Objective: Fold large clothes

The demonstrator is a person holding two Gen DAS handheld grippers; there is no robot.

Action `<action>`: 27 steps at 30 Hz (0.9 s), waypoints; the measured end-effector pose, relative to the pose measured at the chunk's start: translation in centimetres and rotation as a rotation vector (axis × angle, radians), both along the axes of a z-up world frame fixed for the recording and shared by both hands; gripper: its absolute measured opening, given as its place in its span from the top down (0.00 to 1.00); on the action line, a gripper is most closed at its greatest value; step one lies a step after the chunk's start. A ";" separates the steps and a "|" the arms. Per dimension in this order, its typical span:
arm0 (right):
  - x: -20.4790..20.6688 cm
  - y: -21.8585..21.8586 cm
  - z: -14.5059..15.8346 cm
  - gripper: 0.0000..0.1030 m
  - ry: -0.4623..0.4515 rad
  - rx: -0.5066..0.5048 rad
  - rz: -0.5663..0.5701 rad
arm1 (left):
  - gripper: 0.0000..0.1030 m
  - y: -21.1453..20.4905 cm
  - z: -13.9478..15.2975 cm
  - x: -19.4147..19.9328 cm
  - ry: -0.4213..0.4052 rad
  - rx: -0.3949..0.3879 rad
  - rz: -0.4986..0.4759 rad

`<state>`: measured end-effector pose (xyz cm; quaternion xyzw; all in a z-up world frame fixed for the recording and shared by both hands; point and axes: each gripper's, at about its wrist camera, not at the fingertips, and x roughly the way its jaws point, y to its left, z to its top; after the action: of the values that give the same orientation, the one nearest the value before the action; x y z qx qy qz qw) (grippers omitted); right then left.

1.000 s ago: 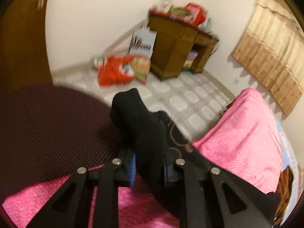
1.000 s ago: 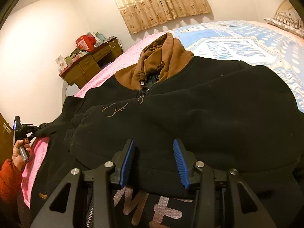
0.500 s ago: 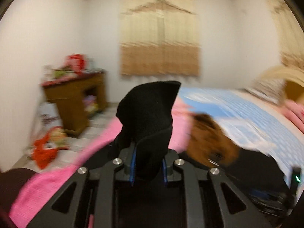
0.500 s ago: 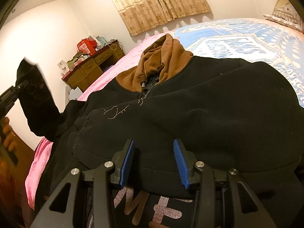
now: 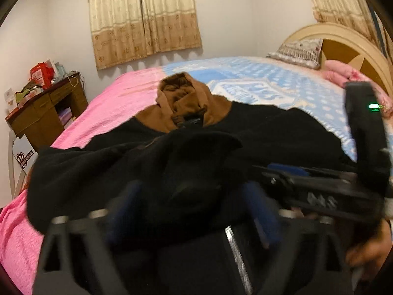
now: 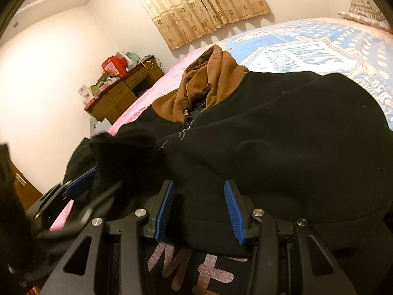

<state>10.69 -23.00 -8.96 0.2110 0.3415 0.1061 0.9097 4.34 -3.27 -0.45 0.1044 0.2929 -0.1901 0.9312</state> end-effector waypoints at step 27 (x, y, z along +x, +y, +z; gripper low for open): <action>3.7 5.4 2.2 0.15 0.091 0.075 0.030 | 0.00 14.7 -5.8 0.2 0.174 -0.196 0.566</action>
<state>14.43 -17.62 -6.80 0.2442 0.3816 0.1226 0.8830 4.55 11.48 -6.21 -0.0884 0.3693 0.0410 0.9242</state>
